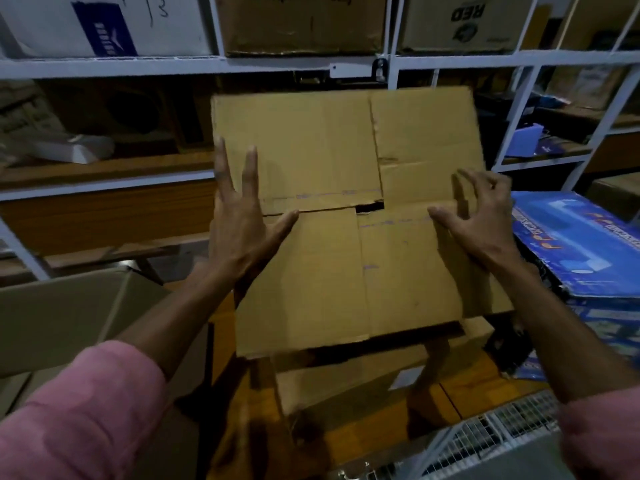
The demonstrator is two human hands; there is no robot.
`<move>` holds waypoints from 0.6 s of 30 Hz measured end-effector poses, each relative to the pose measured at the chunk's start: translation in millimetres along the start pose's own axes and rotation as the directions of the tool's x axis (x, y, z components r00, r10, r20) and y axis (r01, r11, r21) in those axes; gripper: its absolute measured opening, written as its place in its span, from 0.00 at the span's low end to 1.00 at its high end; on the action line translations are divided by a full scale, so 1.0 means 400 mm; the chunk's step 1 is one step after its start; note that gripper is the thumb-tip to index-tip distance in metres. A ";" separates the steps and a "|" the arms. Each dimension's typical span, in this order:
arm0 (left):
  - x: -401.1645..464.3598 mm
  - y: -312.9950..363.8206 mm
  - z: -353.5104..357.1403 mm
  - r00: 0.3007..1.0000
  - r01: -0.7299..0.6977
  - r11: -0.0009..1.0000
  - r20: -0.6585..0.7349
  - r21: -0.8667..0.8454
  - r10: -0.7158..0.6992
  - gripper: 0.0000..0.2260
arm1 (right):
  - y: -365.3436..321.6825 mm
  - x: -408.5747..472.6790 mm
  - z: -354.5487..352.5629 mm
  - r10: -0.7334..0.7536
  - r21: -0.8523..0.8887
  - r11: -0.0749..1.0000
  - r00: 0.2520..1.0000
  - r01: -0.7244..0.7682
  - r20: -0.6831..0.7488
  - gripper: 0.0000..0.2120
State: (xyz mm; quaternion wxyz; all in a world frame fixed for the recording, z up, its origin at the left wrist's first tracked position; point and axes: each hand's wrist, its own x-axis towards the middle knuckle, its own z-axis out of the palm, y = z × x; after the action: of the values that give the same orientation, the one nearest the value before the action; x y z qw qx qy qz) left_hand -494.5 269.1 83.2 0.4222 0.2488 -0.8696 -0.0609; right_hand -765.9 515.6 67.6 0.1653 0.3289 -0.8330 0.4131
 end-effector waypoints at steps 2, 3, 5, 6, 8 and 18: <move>-0.008 -0.012 -0.009 0.995 -0.078 0.996 -0.063 -0.033 0.076 0.48 | -0.017 -0.013 0.007 0.000 0.049 0.999 0.998 0.003 -0.057 0.37; -0.024 -0.028 -0.002 0.992 -0.113 0.993 -0.068 -0.036 0.111 0.48 | -0.018 -0.029 0.017 0.014 0.069 0.998 0.998 -0.009 -0.064 0.37; -0.079 -0.071 0.027 0.988 -0.149 0.988 -0.044 -0.039 0.147 0.49 | -0.002 -0.083 0.051 0.067 0.085 0.994 0.997 -0.063 -0.043 0.36; -0.114 -0.093 0.045 0.989 -0.147 0.988 -0.022 -0.039 0.146 0.49 | 0.016 -0.118 0.074 0.087 0.069 0.994 0.996 -0.086 -0.023 0.36; -0.186 -0.130 0.074 0.991 -0.132 0.991 0.030 -0.018 0.132 0.49 | 0.051 -0.190 0.118 0.062 -0.005 0.998 0.998 -0.062 0.003 0.33; -0.159 -0.114 0.029 0.993 -0.100 0.994 -0.059 -0.037 0.098 0.46 | 0.027 -0.109 0.083 -0.089 -0.036 0.996 0.993 0.087 -0.072 0.43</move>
State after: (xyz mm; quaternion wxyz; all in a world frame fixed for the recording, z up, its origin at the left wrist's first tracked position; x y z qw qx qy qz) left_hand -453.0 259.0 16.7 0.4542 0.1986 -0.8670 -0.0502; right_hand -741.5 512.0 17.3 0.2194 0.3471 -0.8176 0.4036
